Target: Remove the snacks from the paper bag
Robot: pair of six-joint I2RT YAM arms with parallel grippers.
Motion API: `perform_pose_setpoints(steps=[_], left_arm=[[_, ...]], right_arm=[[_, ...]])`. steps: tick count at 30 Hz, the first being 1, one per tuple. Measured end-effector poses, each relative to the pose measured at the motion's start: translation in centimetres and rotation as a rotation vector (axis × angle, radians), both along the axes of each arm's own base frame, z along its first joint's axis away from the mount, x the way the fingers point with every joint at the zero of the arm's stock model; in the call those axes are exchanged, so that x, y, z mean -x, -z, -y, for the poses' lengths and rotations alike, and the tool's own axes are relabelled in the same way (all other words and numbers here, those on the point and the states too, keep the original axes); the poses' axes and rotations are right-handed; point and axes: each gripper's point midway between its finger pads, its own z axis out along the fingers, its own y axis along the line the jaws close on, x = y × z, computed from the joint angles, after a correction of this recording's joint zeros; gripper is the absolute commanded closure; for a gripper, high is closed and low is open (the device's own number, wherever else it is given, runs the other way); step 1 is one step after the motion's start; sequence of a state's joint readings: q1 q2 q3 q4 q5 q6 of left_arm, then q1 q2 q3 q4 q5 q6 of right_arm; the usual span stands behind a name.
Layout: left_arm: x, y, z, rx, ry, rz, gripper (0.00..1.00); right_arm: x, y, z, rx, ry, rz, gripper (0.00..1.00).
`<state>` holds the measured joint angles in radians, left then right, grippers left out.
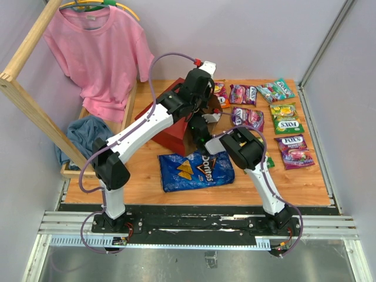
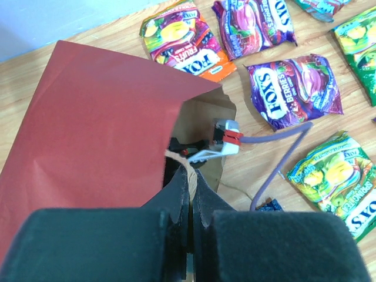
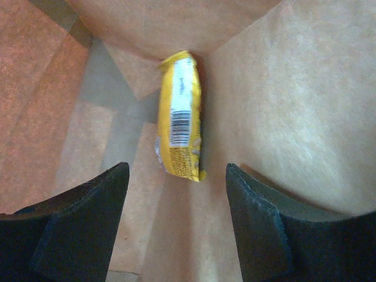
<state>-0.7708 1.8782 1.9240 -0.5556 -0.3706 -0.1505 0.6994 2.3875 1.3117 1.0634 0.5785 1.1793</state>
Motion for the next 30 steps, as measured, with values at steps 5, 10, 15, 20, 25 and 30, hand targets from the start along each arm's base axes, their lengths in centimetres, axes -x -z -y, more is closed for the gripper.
perform_pose_setpoints(steps=[5,10,15,20,25,30], left_arm=[[0.5,-1.7,-0.5,0.025,0.006,0.020,0.99],[1.0,-3.0,-0.8,0.045,0.010,0.036,1.00],[1.3,-2.7,-0.9,0.042,0.017,0.028,0.99],[1.4,-2.6,-0.9,0.041,0.024,0.021,1.00],[1.6,-2.4,-1.0,0.033,0.025,0.012,0.99],[1.6,-2.3,-1.0,0.032,0.026,0.010,1.00]], right_arm=[[-1.6,-1.0,-1.2,-0.017,-0.038,0.007,0.31],[-2.6,-1.5,-1.9,-0.007,-0.041,-0.027,0.31],[-3.0,-0.1,-1.7,0.051,-0.032,-0.119,0.32],[-3.2,0.7,-1.7,0.096,-0.027,-0.186,0.32],[-3.6,0.8,-2.0,0.123,-0.021,-0.239,0.29],[-4.3,1.0,-2.5,0.128,-0.018,-0.262,0.38]])
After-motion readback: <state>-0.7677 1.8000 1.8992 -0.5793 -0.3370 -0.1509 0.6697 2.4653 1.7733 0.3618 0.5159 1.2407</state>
